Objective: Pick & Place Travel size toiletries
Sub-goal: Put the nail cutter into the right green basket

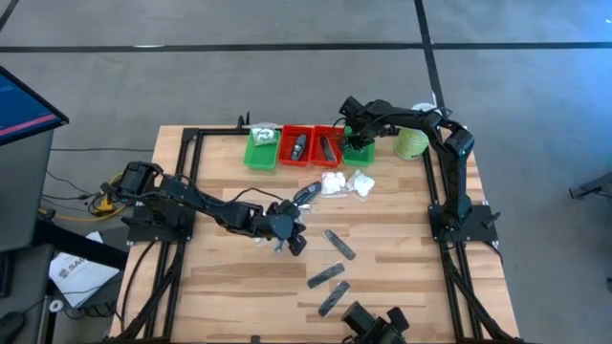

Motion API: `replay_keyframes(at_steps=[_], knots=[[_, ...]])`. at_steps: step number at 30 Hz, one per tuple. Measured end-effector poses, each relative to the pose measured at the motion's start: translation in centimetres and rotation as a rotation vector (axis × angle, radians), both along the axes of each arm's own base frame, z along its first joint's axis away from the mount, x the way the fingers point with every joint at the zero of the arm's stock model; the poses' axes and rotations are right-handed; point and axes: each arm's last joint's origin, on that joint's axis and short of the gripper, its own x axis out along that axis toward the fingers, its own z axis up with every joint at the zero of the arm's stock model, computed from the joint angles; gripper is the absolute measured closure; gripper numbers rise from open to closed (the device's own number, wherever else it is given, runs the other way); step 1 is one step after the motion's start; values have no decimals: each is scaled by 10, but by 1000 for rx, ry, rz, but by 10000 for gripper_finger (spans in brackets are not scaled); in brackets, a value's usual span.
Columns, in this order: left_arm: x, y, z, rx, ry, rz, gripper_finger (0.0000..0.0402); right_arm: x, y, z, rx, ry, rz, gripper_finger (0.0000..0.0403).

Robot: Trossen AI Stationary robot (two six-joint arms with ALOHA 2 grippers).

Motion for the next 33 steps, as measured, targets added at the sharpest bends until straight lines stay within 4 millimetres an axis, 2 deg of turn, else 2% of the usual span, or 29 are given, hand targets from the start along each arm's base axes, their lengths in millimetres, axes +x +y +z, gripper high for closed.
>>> replay_keyframes(at_steps=[9, 13, 16, 29, 33], knots=[[0, 0, 0, -1, -3, -1, 400, -3, -4, -2, -11, -5, -8, 358], [0, 0, 0, 0, -4, -1, 400, -4, -3, -18, 52, 38, -15, 358], [0, 0, 0, 0, -5, 0, 400, 0, -2, -22, 50, 47, 1, 358], [1, 1, 1, 1, -12, 5, 400, 5, 0, -22, 37, 32, 17, 357], [1, 1, 1, 2, -12, 5, 400, 5, 0, -23, 34, 37, 27, 330]])
